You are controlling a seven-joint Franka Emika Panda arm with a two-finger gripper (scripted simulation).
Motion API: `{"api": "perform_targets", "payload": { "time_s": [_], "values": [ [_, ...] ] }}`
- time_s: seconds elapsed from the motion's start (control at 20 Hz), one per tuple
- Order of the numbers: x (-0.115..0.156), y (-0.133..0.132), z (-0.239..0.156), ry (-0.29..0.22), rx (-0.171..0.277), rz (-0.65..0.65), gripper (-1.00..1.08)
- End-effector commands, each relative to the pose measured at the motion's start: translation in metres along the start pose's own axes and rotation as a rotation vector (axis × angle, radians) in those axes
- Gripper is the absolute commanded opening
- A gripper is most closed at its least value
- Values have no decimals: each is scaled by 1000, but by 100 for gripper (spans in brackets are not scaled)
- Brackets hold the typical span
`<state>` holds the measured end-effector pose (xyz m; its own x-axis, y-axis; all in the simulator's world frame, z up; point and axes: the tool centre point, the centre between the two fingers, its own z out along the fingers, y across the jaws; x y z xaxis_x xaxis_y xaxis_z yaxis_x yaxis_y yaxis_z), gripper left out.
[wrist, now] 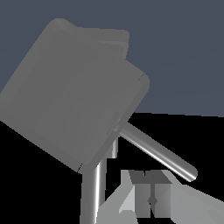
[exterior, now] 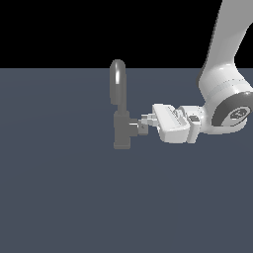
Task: Turn on the faucet by rotating a designated handle.
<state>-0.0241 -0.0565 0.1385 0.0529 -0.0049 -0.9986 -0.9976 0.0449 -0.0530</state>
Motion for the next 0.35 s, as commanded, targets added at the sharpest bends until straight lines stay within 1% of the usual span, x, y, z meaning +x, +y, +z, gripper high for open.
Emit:
{"api": "perform_targets", "payload": {
  "time_s": [0.0, 0.25, 0.3],
  "values": [
    [28, 14, 0, 0, 3, 32, -100],
    [60, 29, 0, -2, 2, 49, -100],
    [60, 29, 0, -2, 2, 49, -100]
  ]
}}
